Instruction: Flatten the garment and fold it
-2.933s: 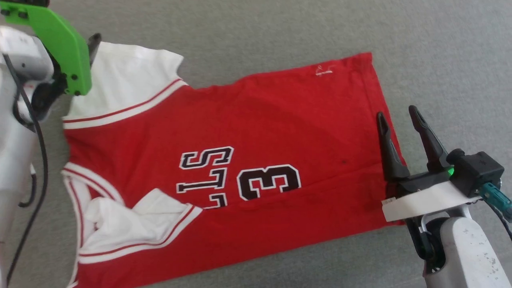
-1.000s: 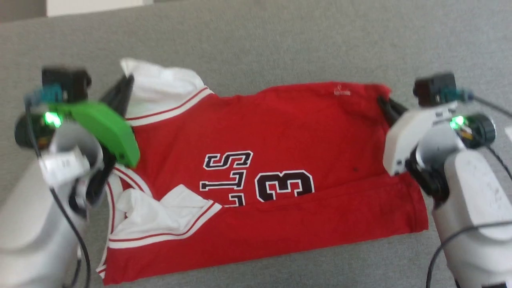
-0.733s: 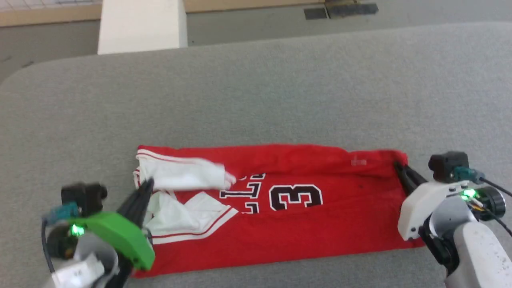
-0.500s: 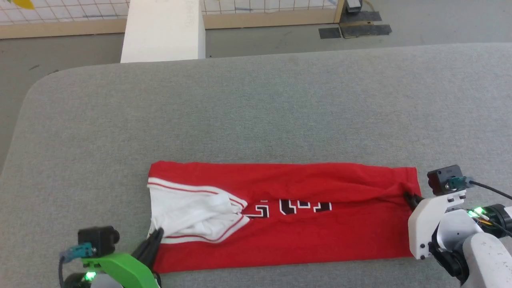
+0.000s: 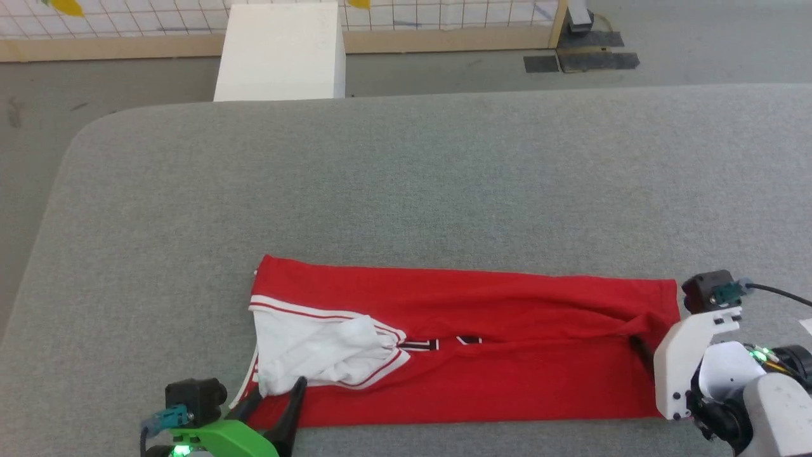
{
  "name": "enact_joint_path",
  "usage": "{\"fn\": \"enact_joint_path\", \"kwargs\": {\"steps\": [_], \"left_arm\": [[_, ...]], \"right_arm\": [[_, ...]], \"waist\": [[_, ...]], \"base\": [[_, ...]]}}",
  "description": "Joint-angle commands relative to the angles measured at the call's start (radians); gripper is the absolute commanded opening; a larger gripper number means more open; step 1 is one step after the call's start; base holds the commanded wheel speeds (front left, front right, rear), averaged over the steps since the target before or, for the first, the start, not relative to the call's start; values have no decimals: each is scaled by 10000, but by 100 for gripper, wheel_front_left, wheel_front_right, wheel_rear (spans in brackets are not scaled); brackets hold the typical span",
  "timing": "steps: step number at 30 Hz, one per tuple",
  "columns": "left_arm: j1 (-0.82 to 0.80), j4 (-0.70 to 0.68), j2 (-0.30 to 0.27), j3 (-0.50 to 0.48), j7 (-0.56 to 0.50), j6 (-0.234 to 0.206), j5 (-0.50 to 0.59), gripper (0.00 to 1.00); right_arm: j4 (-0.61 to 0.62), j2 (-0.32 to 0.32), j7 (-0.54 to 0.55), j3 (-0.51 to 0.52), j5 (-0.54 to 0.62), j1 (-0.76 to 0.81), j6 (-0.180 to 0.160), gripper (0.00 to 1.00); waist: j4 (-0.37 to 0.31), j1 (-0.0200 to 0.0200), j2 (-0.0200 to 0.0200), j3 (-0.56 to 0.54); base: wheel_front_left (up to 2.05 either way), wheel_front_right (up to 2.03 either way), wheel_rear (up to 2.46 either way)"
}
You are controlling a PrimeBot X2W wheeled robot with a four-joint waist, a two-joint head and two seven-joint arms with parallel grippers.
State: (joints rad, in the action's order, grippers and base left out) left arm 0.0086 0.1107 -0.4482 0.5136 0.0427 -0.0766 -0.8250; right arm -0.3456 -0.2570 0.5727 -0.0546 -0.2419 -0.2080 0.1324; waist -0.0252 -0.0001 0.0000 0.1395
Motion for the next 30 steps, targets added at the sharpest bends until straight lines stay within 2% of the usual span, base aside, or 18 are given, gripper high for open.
{"fn": "enact_joint_path", "kwargs": {"steps": [1,8,12,17,24,30], "left_arm": [[-190,-29,30,9,236,-102,232,100],[-508,-60,283,-332,1889,-605,1354,100],[-828,-74,582,-883,2167,-847,2116,100],[-1102,-379,1227,-2004,2186,-837,3351,100],[-1186,17,2089,-3066,2189,-256,4647,100],[-1253,340,2750,-3645,2190,258,5163,100]], "right_arm": [[-4,113,41,164,-49,386,-17,100],[1469,1041,-726,1583,-138,1433,-17,100],[2335,1612,-1611,2319,17,1833,-17,100],[2710,1998,-2739,3084,-28,1910,-17,100],[1281,2064,-3573,3359,-515,1395,-17,100],[-554,2066,-3228,3459,-26,680,-17,100]], "waist": [[115,1,0,-150],[329,1,0,-435],[407,1,0,-542],[436,1,0,-716],[310,1,0,-897],[257,1,0,-989]], "base": [[0,0,0],[0,0,0],[0,0,0],[0,0,0],[0,0,0],[0,0,0]]}}
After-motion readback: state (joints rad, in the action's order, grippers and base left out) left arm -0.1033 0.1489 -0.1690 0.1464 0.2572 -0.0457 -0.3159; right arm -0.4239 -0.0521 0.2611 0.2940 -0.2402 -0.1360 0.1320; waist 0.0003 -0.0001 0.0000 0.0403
